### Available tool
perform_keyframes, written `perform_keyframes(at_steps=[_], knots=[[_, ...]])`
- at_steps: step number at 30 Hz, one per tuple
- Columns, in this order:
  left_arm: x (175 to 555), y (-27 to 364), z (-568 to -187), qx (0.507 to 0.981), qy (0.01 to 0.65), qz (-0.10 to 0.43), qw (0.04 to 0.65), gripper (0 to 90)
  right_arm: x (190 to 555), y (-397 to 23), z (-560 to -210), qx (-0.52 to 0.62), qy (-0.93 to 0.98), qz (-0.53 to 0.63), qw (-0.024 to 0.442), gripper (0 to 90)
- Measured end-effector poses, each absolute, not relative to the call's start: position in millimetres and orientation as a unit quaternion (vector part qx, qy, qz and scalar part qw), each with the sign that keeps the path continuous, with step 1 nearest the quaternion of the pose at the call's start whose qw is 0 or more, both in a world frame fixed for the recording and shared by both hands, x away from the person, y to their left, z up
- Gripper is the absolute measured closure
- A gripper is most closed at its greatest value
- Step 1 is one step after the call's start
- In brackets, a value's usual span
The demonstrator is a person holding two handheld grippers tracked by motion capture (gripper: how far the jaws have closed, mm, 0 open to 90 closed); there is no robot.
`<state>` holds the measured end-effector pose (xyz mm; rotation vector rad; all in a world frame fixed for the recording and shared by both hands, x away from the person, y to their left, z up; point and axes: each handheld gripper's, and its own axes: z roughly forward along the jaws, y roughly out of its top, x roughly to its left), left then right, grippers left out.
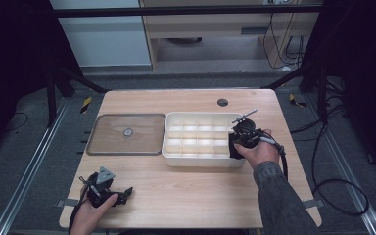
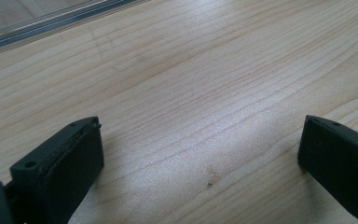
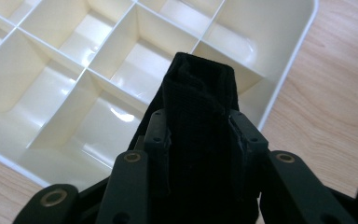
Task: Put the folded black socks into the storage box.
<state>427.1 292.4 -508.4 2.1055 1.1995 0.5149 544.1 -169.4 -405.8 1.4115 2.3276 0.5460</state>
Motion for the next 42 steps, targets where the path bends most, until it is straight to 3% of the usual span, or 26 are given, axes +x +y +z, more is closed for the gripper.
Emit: perform_keyframes(at_steps=[42], knots=[[427,291,-509,0.803,0.459,0.198,0.325,0.0,538,-163,-426,0.498,0.831,0.173,0.178,65.8]])
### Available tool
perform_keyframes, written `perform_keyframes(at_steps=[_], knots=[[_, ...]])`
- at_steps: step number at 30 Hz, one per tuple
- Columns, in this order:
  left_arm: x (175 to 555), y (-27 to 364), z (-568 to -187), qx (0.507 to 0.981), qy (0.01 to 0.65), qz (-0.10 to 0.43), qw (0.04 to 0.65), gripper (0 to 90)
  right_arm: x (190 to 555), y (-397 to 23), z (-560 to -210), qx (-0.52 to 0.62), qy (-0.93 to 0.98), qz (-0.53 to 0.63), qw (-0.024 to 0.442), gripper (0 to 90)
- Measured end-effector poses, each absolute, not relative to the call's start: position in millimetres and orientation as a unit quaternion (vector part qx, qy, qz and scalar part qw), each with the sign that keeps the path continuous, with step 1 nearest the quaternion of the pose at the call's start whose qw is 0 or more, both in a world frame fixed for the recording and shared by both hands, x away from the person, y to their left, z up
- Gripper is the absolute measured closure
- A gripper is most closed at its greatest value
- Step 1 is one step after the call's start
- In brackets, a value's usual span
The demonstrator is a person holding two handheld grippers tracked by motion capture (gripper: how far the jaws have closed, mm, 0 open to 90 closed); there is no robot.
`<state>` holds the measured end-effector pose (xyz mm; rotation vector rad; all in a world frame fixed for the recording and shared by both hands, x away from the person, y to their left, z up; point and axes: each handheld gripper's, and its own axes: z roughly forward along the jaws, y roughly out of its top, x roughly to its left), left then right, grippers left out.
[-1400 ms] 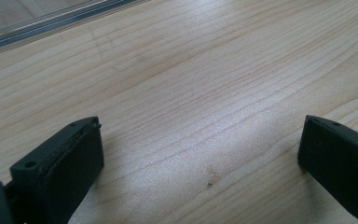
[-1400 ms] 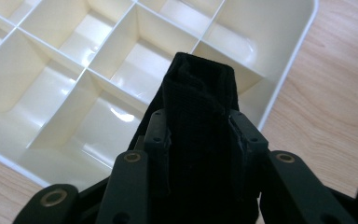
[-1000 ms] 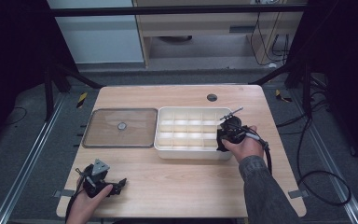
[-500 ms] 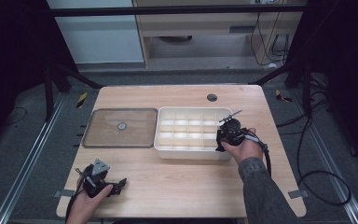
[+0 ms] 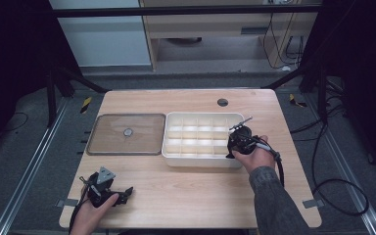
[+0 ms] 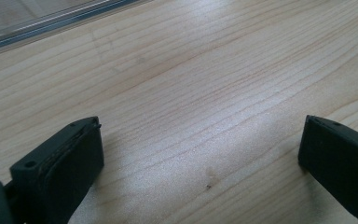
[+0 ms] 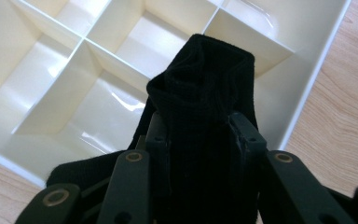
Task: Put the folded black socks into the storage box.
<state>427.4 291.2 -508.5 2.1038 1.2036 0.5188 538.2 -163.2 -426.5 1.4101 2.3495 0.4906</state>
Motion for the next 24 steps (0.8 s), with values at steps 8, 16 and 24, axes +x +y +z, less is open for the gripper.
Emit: perform_keyframes(at_steps=[8,16,24], knots=[[427,291,-509,0.803,0.459,0.198,0.326,0.0,538,-162,-427,0.496,0.833,0.165,0.181,64.8],[427,291,-509,0.803,0.458,0.198,0.326,0.0,537,-164,-419,0.494,0.830,0.178,0.186,50.4],[427,291,-509,0.803,0.458,0.198,0.326,0.0,520,-172,-384,0.488,0.818,0.233,0.198,30.3]])
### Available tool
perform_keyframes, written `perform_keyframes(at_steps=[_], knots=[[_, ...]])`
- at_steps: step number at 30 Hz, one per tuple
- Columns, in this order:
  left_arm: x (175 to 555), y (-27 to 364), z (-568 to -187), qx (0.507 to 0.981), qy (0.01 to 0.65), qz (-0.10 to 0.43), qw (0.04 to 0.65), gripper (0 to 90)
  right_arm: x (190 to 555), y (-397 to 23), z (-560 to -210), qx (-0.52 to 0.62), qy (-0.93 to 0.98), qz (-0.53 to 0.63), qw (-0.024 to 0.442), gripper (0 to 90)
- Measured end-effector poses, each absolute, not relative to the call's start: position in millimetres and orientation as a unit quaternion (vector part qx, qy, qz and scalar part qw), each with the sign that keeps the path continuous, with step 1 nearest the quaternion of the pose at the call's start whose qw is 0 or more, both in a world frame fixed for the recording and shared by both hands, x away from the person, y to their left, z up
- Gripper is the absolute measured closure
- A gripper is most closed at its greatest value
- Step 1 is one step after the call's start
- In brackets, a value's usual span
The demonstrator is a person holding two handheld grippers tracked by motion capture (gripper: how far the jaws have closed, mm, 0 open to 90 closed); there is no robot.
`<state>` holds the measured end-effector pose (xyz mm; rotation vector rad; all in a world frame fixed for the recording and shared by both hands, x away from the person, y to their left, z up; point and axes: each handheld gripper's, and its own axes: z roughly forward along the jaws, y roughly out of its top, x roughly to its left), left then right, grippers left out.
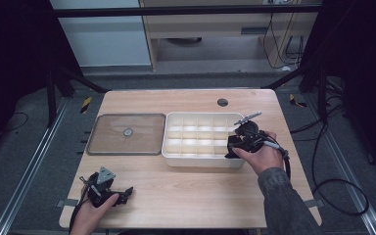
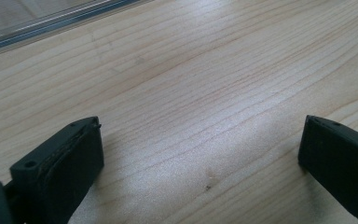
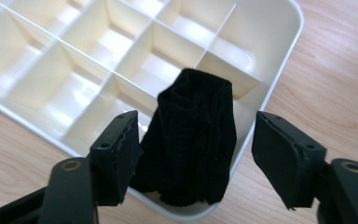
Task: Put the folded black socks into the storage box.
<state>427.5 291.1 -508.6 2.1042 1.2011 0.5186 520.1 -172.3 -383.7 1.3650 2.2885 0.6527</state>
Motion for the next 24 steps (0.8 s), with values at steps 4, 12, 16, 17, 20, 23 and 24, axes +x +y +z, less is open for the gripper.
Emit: perform_keyframes(at_steps=[4,12,16,17,20,23,24], knots=[[427,291,-509,0.803,0.458,0.198,0.326,0.0,516,-178,-373,0.484,0.814,0.256,0.194,27.8],[427,291,-509,0.803,0.458,0.198,0.326,0.0,513,-201,-346,0.500,0.794,0.286,0.194,19.4],[427,291,-509,0.801,0.459,0.199,0.328,0.0,511,-206,-333,0.499,0.792,0.287,0.202,34.7],[427,291,-509,0.801,0.459,0.199,0.328,0.0,511,-207,-331,0.496,0.795,0.288,0.198,40.0],[427,291,-509,0.802,0.459,0.199,0.328,0.0,512,-209,-324,0.495,0.800,0.285,0.184,50.3],[427,291,-509,0.801,0.459,0.200,0.328,0.0,513,-210,-319,0.495,0.802,0.284,0.175,62.9],[427,291,-509,0.801,0.459,0.200,0.328,0.0,513,-210,-318,0.496,0.802,0.286,0.171,65.9]])
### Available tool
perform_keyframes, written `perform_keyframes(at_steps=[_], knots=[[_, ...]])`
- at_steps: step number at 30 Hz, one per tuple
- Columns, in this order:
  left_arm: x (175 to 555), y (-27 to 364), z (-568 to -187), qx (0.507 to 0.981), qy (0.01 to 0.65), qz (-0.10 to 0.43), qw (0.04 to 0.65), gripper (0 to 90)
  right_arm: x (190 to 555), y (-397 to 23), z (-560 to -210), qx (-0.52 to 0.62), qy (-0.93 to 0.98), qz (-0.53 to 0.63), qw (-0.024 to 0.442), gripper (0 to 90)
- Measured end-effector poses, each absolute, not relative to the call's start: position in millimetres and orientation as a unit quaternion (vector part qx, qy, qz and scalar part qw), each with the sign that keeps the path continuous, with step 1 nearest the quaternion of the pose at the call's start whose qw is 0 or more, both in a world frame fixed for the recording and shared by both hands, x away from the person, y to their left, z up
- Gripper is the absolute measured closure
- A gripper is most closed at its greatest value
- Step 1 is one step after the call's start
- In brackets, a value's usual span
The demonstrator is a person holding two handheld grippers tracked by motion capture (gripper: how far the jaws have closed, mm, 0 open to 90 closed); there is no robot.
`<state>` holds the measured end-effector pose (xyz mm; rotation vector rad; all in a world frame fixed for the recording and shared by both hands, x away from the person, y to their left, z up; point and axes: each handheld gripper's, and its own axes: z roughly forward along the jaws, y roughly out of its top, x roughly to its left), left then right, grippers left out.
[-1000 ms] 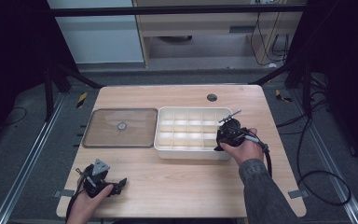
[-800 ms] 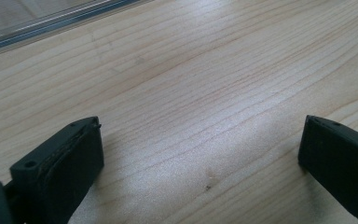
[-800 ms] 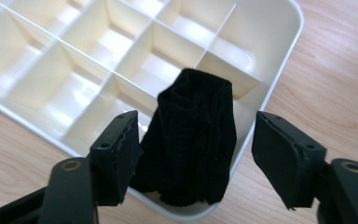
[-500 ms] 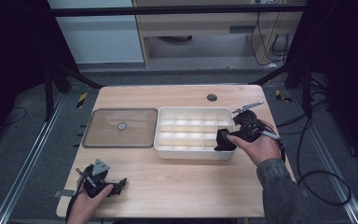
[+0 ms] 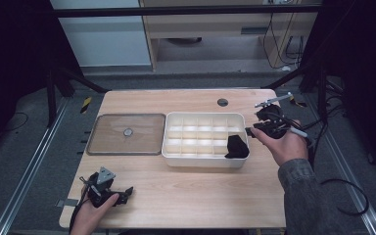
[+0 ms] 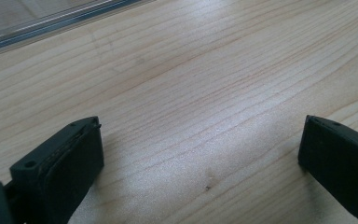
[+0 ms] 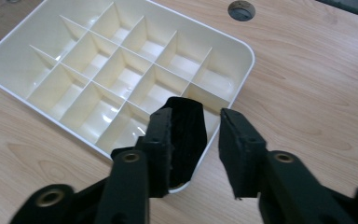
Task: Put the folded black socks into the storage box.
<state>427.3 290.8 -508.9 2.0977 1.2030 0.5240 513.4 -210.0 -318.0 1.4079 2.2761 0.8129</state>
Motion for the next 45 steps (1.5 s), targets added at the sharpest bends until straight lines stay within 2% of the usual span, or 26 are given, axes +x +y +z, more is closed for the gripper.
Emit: perform_keyframes(at_steps=[3,5,10,19,28,45], knots=[[427,291,-509,0.801,0.459,0.199,0.327,0.0,516,-206,-320,0.494,0.803,0.287,0.168,79.0],[427,291,-509,0.801,0.459,0.200,0.328,0.0,519,-202,-323,0.493,0.806,0.283,0.165,84.2],[428,291,-509,0.802,0.458,0.199,0.328,0.0,527,-192,-337,0.493,0.811,0.275,0.152,89.9],[428,291,-509,0.803,0.457,0.199,0.327,0.0,537,-172,-362,0.490,0.823,0.258,0.130,90.0],[428,291,-509,0.803,0.457,0.199,0.327,0.0,541,-161,-372,0.489,0.827,0.247,0.125,90.0],[427,291,-509,0.802,0.457,0.199,0.328,0.0,553,-174,-392,0.513,0.819,0.225,0.128,90.0]])
